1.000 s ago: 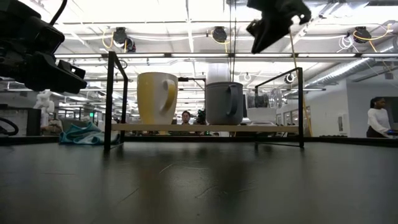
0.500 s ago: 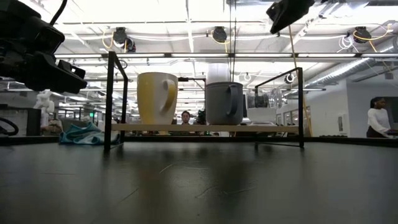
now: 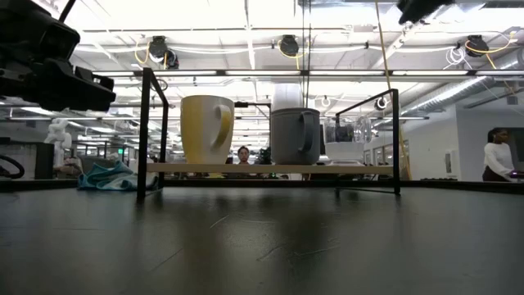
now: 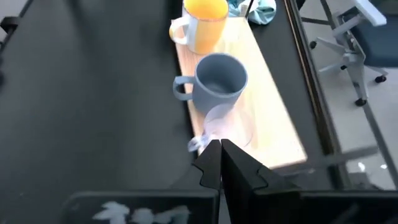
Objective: Stack small to large cups/mugs on shelf
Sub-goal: Return to Home Position
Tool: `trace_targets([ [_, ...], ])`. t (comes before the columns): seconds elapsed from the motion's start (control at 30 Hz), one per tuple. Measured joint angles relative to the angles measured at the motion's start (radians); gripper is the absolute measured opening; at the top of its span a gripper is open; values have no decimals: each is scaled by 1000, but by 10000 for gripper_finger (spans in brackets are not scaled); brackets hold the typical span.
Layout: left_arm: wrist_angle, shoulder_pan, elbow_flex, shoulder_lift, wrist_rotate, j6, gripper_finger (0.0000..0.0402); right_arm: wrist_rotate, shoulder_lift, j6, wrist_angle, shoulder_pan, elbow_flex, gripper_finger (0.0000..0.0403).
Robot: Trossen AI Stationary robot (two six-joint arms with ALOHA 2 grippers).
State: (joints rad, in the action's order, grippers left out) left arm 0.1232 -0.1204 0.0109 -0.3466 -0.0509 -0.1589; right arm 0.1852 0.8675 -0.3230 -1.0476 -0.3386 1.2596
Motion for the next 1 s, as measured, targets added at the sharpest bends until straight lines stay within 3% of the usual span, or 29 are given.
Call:
trace_targets([
  [0.23,32,-4,0,0,67,-13,1,6,-210,101,53,0,-236,0],
  [0.43,58,-60,0,0,78,11,1,152,-343,216,203,2,-403,0],
  [0.67,92,-184,0,0,206,2,1,187,-447,272,263,57,-525,0],
  [0.87,95,-295,0,-7,385,-17,0,186,-492,323,307,111,-549,0],
  [1.0,152,-304,0,-34,415,-6,0,185,-489,353,445,144,-621,0],
])
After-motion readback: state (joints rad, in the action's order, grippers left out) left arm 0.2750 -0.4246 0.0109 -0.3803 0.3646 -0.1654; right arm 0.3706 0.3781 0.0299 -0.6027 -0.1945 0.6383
